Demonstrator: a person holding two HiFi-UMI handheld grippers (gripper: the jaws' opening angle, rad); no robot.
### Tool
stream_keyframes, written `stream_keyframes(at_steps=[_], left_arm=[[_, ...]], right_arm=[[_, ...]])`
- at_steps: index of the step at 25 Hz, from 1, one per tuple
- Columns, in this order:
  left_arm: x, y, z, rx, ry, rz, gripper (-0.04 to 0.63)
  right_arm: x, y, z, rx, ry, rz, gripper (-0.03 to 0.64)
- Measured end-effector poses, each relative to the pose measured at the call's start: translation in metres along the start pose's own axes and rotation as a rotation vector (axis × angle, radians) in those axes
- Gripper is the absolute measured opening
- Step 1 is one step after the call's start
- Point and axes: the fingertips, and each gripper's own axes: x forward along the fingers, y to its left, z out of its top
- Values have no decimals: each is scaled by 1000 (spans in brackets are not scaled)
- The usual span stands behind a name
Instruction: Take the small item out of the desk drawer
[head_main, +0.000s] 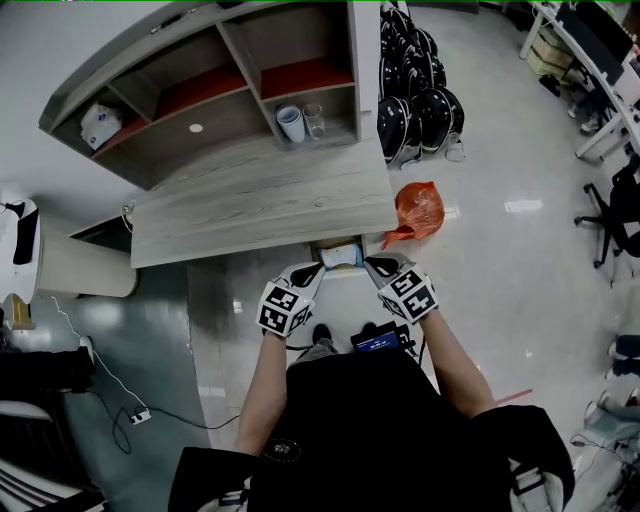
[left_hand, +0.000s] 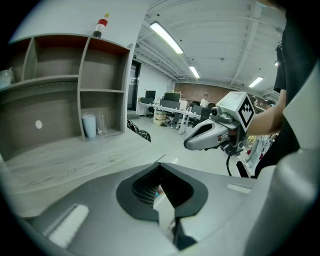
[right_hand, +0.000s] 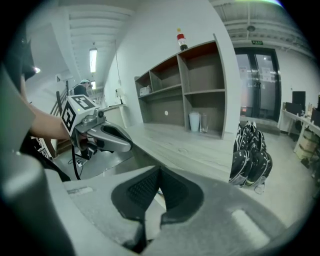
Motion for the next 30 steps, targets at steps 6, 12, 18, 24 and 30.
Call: stream_keyframes(at_steps=[6,12,18,24,30], left_arm=[[11,-5,-6,-1,15,22,0],[21,10,-28,-59,13,44,0],[37,32,-51,-96,19,56,0],[54,39,-70,-113,34,45,0],[63,48,-83,-130,29,47,0]], right_arm=[[6,-9,-16,-18,44,46,0],[27,-14,-29,-81,98,76,0],[65,-14,-38,-176,152,124,0],[106,-12,-56,-276,229,177,2],[143,-3,-76,-345,306,240,2]])
